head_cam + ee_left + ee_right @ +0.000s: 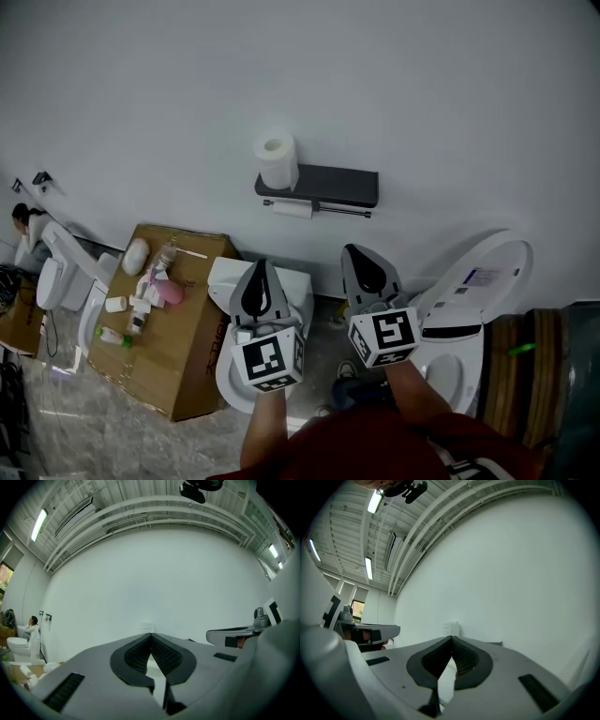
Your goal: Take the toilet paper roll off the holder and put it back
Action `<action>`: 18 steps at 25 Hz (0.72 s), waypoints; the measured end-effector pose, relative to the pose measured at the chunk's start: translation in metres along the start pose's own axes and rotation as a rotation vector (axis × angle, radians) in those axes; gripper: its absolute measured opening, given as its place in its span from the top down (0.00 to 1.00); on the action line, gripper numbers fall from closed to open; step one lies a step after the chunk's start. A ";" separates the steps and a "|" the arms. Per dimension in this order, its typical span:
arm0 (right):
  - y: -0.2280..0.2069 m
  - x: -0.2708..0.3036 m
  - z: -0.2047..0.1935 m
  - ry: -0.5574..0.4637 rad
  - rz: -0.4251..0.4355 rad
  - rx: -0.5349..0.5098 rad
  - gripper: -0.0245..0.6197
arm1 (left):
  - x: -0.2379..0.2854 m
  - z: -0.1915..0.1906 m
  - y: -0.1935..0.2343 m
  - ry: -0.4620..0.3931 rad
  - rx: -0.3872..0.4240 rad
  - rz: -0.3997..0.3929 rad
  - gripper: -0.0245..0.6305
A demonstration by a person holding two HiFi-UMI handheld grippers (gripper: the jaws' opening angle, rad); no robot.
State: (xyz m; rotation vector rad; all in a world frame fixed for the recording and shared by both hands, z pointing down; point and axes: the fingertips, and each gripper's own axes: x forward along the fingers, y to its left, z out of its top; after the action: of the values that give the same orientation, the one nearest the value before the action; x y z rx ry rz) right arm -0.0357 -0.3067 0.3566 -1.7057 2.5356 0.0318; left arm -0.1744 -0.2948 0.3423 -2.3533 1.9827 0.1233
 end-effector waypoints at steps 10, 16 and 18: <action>-0.064 0.079 0.004 -0.021 0.048 0.033 0.95 | 0.097 -0.001 -0.016 -0.009 0.026 0.039 0.94; -0.072 0.100 0.002 -0.020 0.077 0.043 0.95 | 0.123 -0.001 -0.015 -0.013 0.028 0.058 0.94; -0.072 0.108 0.003 -0.024 0.073 0.044 0.95 | 0.132 -0.001 -0.013 -0.012 0.033 0.055 0.94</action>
State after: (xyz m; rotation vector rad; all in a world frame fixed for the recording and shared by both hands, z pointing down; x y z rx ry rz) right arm -0.0089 -0.4332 0.3472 -1.5871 2.5608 0.0017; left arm -0.1396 -0.4225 0.3297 -2.2733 2.0291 0.1066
